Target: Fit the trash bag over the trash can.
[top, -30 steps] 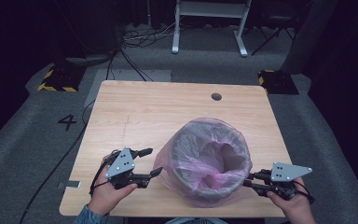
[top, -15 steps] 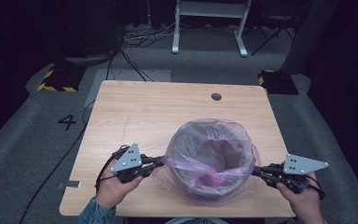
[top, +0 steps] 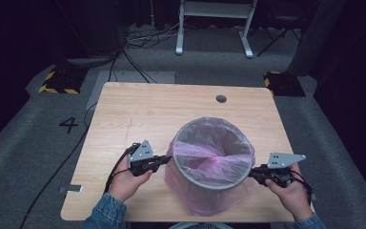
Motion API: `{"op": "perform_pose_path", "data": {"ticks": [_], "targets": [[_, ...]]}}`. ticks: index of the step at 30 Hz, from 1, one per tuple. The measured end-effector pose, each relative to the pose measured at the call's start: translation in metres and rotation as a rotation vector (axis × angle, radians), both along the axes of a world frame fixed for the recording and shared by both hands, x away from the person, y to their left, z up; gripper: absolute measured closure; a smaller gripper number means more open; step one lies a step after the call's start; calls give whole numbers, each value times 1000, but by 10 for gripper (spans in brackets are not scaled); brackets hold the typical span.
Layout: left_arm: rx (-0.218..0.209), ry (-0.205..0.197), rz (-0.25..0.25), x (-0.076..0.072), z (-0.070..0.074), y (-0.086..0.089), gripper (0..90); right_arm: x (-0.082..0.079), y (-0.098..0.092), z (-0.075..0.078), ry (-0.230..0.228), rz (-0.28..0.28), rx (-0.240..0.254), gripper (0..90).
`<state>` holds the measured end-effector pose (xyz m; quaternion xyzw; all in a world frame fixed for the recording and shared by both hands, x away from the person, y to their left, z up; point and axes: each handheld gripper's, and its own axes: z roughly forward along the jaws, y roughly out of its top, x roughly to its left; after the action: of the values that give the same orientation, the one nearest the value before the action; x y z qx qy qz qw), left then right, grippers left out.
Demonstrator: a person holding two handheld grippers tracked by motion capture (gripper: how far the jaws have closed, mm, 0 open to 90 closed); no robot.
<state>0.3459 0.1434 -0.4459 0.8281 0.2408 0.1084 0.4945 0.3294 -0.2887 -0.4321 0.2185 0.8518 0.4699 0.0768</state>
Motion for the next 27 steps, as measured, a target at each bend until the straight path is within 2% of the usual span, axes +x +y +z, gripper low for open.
{"op": "perform_pose_path", "data": {"ticks": [2,3,6,10,11,12,13,14,15,16,17,19,20,22,23,24,25,26,27], "targets": [[3,15,-14,-1,-4,-3,900,0,1,-6,19,6,-2,900],[27,26,-29,-3,-7,-5,900,-2,2,-13,36,13,-15,900],[39,29,-36,-5,-10,-5,900,-5,2,-19,42,16,-32,900],[32,22,-5,-8,-15,3,900,-9,-6,-24,48,-10,-36,900],[27,-8,46,-8,-14,9,878,-9,-11,-24,46,-36,-46,893],[27,-8,46,-8,-14,9,751,-9,-11,-24,46,-36,-46,893],[24,-44,91,-8,-14,11,751,-9,-14,-23,41,-54,-42,794],[11,-70,125,-9,-14,13,597,-9,-17,-22,24,-86,-41,665],[-22,-78,125,-11,-13,16,518,-9,-20,-20,4,-107,-29,556],[-54,-86,112,-13,-11,19,472,-11,-26,-13,-11,-109,14,422],[-76,-96,105,-15,-9,21,472,-11,-26,-13,-11,-109,14,422],[-85,-124,104,-21,-4,24,395,-15,-33,-3,-36,-111,46,346],[-94,-142,113,-26,0,27,349,-18,-37,8,-49,-114,82,302],[-100,-151,125,-30,4,29,341,-21,-40,20,-61,-115,116,274],[-100,-151,125,-30,4,29,332,-21,-40,20,-61,-115,116,274],[-102,-154,136,-32,5,31,332,-22,-40,26,-72,-119,126,258],[-102,-154,149,-32,5,32,325,-23,-40,39,-86,-125,142,236],[-91,-150,168,-33,5,34,325,-23,-40,39,-86,-125,142,236],[-74,-146,195,-33,4,36,325,-22,-39,46,-89,-129,150,228]]}}
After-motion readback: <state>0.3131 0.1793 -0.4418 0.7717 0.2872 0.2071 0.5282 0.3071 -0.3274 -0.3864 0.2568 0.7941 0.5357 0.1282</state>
